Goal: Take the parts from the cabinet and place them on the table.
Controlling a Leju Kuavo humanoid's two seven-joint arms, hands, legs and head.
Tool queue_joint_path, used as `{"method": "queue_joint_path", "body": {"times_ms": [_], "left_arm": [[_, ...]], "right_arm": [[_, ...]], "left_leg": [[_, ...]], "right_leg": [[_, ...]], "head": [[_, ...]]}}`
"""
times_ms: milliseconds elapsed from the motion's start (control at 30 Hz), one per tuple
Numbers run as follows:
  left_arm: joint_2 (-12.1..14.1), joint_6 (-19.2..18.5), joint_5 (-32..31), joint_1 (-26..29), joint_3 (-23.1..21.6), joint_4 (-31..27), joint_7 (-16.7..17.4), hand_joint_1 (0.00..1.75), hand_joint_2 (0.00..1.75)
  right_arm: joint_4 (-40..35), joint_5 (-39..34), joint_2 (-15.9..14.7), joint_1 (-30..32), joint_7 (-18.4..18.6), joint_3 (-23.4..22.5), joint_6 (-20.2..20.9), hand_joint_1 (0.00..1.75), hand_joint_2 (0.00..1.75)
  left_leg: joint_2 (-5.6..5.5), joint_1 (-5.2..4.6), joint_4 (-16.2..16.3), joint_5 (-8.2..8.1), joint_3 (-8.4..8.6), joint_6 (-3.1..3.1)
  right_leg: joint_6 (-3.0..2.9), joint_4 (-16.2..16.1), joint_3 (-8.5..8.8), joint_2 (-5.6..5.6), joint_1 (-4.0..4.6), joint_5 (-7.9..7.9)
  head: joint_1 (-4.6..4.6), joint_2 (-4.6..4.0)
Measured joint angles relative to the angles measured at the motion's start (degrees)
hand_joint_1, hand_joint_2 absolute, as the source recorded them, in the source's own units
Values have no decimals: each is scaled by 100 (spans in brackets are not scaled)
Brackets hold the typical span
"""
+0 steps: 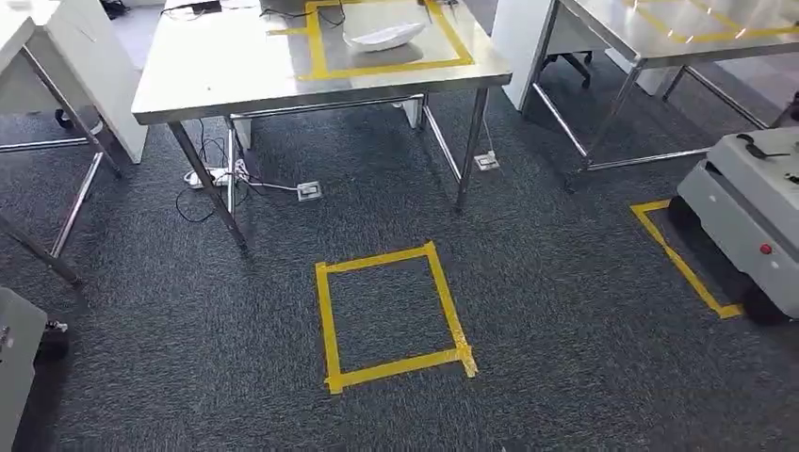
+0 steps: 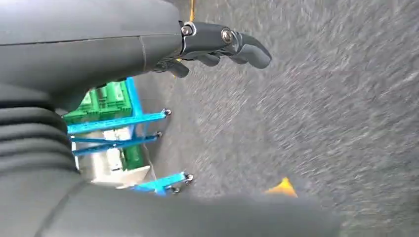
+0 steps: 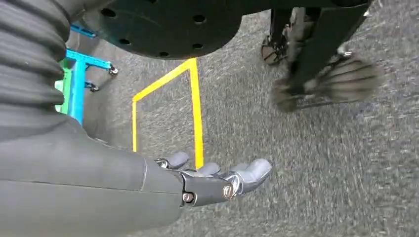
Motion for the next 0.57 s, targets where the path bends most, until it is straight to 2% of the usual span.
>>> {"method": "queue_joint_path", "body": {"times_ms": [33, 100, 133, 167, 200, 233, 267, 333, 400, 567], "left_arm": [[-22, -9, -99, 11, 96, -61, -28, 0, 175], [-70, -37, -303, 20, 333, -189, -83, 0, 175], [-89, -55, -401, 27, 469, -246, -114, 0, 175], [-114, -52, -510, 45, 624, -284, -131, 0, 175], [-105, -68, -607, 59, 773, -312, -168, 0, 175], [-87, -74, -721, 70, 958, -345, -199, 0, 0], [-94, -76, -809, 89, 1098, -374, -219, 0, 0], [-87, -111, -1039, 158, 1481, -426, -299, 0, 0], [-98, -149, -1250, 247, 1815, -494, -372, 0, 0], [-164, -234, -1804, 465, 2722, -647, -548, 0, 0]], "right_arm": [[4, -28, -7, 58, -20, 0, 17, 0, 175], [9, -76, -35, 156, -57, 2, 43, 0, 175], [9, -94, -59, 180, -68, 9, 67, 0, 175], [11, -109, -63, 206, -76, 26, 96, 0, 175], [11, -139, -63, 240, -81, 48, 98, 0, 175], [9, -168, -66, 283, -94, 79, 105, 0, 0], [9, -184, -70, 313, -96, 105, 116, 0, 0], [5, -234, -105, 365, -148, 175, 135, 0, 0], [-15, -284, -129, 375, -175, 243, 177, 0, 0], [-118, -402, -177, 466, -234, 483, 220, 0, 0]], "left_leg": [[-13, 2, 26, 29, -34, -10], [-58, 3, 82, 75, -120, -48], [-55, 9, 100, 93, -144, -76], [-38, -22, 104, 110, -165, -118], [-24, -7, 99, 128, -170, -144], [-26, -38, 109, 60, -213, -57], [-24, -25, 102, 84, -214, 2], [-35, -18, 68, 132, -211, -108], [-36, -13, 45, 185, -216, -169], [-40, -1, 33, 222, -222, -201]], "right_leg": [[-11, -262, 261, 0, 1, 92], [-68, -1315, 1021, 0, 10, 419], [-127, -1783, 1270, 4, 29, 357], [-149, -1810, 1265, -4, 72, 387], [-167, -1825, 1251, 1, 68, 416], [-108, -1847, 1251, -4, 54, 435], [-120, -1848, 1253, -5, 57, 430], [-164, -1842, 1240, -13, 72, 439], [-195, -1840, 1220, -16, 78, 460], [-224, -1826, 1200, -21, 90, 480]], "head": [[0, 0], [2, 0], [2, 0], [0, 0], [-2, 0], [-7, 0], [-7, 0], [-4, 0], [-4, 0], [-4, 0]]}}
